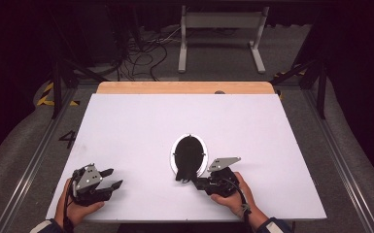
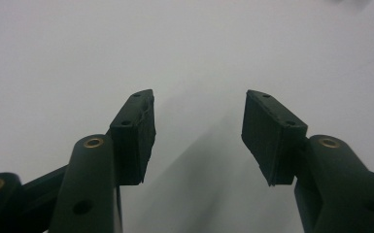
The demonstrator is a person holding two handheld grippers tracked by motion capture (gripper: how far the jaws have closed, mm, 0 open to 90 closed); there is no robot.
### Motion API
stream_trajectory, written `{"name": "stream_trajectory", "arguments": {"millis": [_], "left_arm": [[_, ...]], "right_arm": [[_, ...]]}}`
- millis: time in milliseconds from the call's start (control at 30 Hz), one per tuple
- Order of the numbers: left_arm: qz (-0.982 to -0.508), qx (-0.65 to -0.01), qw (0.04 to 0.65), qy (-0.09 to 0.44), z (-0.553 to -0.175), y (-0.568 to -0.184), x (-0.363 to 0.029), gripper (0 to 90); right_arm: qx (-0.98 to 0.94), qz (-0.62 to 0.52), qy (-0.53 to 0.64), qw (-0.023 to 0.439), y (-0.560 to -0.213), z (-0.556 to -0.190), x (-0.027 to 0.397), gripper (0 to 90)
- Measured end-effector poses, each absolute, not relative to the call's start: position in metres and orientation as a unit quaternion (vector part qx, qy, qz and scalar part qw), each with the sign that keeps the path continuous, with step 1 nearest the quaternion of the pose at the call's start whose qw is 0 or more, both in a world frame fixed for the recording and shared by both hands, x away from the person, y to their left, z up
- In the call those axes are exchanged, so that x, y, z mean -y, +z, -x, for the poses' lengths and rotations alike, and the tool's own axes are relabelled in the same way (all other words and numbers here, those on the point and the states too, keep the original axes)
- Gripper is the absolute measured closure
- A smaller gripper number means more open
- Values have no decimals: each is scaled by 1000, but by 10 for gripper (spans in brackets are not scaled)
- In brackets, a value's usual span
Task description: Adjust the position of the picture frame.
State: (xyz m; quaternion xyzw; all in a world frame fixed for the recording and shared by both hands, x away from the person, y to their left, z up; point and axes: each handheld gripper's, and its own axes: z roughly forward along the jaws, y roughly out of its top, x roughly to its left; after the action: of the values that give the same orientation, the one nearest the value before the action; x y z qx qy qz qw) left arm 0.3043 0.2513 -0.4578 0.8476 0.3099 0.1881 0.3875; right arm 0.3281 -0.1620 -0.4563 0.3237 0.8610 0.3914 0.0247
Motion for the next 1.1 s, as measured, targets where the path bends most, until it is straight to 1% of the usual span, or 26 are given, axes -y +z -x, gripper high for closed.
{"name": "stream_trajectory", "arguments": {"millis": [33, 133, 167, 200, 300, 367, 433, 500, 533, 567, 633, 700, 733, 800, 833, 967, 1100], "left_arm": [[-849, -309, 386, 185, -305, -458, -250, 460], [-849, -308, 387, 184, -311, -457, -246, 451], [-849, -308, 387, 184, -311, -457, -246, 449], [-849, -308, 389, 182, -313, -456, -245, 449], [-848, -310, 393, 172, -319, -456, -239, 443], [-852, -305, 389, 169, -322, -457, -235, 437], [-855, -303, 388, 166, -323, -458, -231, 428], [-857, -305, 382, 165, -326, -458, -227, 407], [-856, -305, 383, 165, -326, -458, -226, 397], [-856, -305, 383, 165, -326, -458, -226, 395], [-856, -306, 385, 163, -329, -457, -223, 392], [-858, -303, 382, 160, -333, -458, -217, 376], [-861, -299, 379, 160, -335, -458, -213, 361], [-864, -294, 379, 155, -341, -457, -205, 334], [-863, -294, 382, 154, -344, -457, -202, 321], [-860, -282, 403, 138, -359, -454, -184, 274], [-868, -262, 405, 120, -375, -453, -161, 265]], "right_arm": [[-858, -326, 395, 20, -457, -329, 163, 761], [-839, -348, 418, -14, -459, -333, 167, 748], [-839, -348, 418, -14, -459, -333, 167, 748], [-831, -354, 428, -29, -460, -335, 168, 741], [-809, -374, 450, -58, -462, -339, 170, 709], [-793, -390, 462, -76, -463, -342, 172, 661], [-773, -410, 473, -105, -466, -346, 173, 641], [-757, -426, 481, -119, -468, -350, 172, 640], [-748, -435, 485, -129, -469, -353, 173, 603], [-748, -435, 485, -129, -469, -353, 173, 603], [-732, -448, 491, -150, -471, -356, 176, 581], [-726, -455, 492, -156, -472, -357, 175, 578], [-723, -461, 489, -159, -471, -359, 175, 557], [-711, -476, 492, -162, -470, -363, 175, 594], [-702, -481, 497, -172, -471, -366, 177, 595], [-698, -480, 501, -176, -471, -370, 176, 585], [-688, -489, 505, -180, -472, -376, 174, 579]]}}
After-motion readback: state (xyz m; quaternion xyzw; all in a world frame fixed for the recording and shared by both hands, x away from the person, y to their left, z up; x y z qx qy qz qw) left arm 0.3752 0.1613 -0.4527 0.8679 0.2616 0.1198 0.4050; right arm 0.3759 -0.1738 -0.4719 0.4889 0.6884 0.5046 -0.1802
